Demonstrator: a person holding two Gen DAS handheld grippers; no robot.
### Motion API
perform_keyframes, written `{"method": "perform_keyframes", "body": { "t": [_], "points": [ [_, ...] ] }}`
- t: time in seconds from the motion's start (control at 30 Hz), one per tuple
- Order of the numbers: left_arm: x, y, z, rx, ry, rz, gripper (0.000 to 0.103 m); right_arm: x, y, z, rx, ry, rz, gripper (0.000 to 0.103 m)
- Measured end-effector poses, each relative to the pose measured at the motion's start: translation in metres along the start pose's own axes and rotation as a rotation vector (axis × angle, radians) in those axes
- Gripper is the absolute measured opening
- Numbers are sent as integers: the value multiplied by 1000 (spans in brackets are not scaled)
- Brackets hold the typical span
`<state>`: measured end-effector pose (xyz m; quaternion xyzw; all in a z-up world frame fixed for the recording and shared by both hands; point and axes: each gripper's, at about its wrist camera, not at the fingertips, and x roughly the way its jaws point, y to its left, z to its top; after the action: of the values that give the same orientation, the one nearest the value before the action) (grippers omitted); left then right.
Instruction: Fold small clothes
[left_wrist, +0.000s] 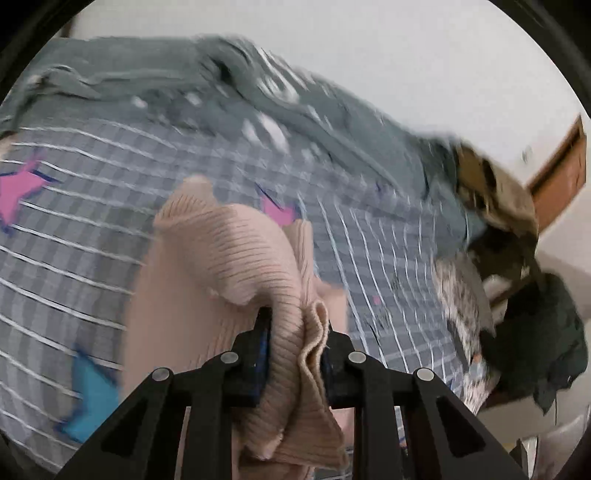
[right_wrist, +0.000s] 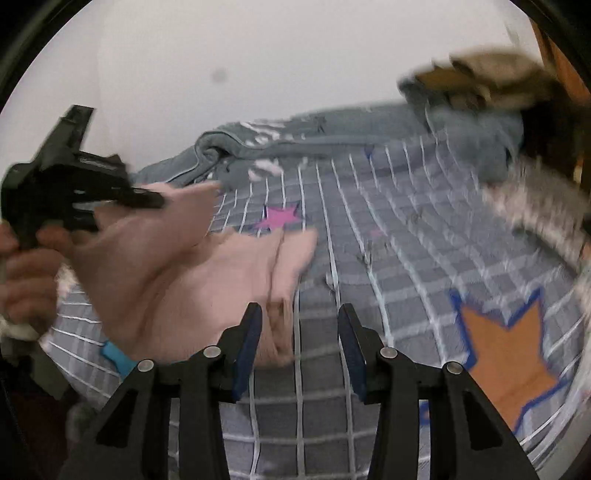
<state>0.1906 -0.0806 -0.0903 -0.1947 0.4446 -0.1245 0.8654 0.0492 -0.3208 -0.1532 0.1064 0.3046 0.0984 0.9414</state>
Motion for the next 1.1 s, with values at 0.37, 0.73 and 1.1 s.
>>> {"method": "perform_keyframes", "body": {
  "t": [0.37,0.73,1.1],
  "points": [
    [0,-4,-8,33,50,-56,58,-7,-4,-12,25,-11,113,43],
    [-72,92,-5,-58,-85,67,61,43,52,25,143,1,264,58],
    [-73,132,-33,-138,-70,33,61,39,29,19,163,-65,145,10]
  ]
}}
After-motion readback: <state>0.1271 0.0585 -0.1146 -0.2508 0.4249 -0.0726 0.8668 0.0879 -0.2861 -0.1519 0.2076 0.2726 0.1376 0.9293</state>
